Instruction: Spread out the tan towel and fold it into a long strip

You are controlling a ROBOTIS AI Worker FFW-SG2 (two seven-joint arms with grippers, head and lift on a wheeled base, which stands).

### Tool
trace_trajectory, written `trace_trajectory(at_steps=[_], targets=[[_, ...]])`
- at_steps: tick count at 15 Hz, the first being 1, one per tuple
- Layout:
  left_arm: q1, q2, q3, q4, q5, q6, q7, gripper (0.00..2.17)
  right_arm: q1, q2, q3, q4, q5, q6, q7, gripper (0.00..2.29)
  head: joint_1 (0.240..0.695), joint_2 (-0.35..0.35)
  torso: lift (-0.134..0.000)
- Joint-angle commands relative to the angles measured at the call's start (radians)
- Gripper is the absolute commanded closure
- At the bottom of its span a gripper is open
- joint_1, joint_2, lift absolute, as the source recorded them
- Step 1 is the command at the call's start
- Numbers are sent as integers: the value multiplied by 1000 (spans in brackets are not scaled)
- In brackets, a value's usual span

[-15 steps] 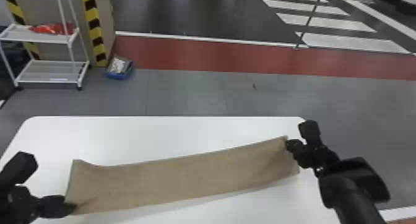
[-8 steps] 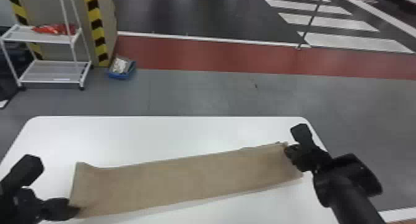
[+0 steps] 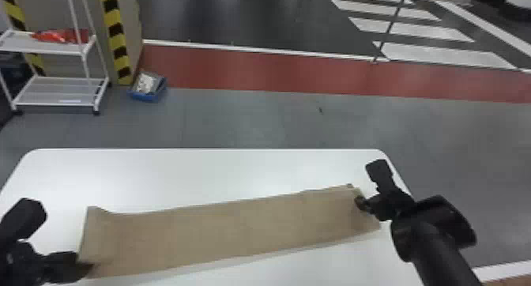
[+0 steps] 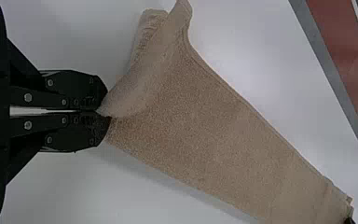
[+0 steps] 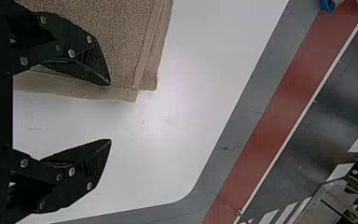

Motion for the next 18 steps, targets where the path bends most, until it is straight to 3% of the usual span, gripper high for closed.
trace_trajectory(at_steps=[1,7,11,18], targets=[[5,-2,6,-8,1,8,22,-1,39,11,-16,-93,-11,65,0,60,695,-216,0],[5,-6,12,-8,4,42,79,26,115,23,-33,-237,-44,117,17,60,695,-209,0],[5,-13,69,-18,22,45,105,26,168,43,-46,-332,-75,166,46,53,695,-194,0],[-11,-13,84,-18,78,88,160,66,178,43,-69,-348,-95,194,74,53,695,-151,0]])
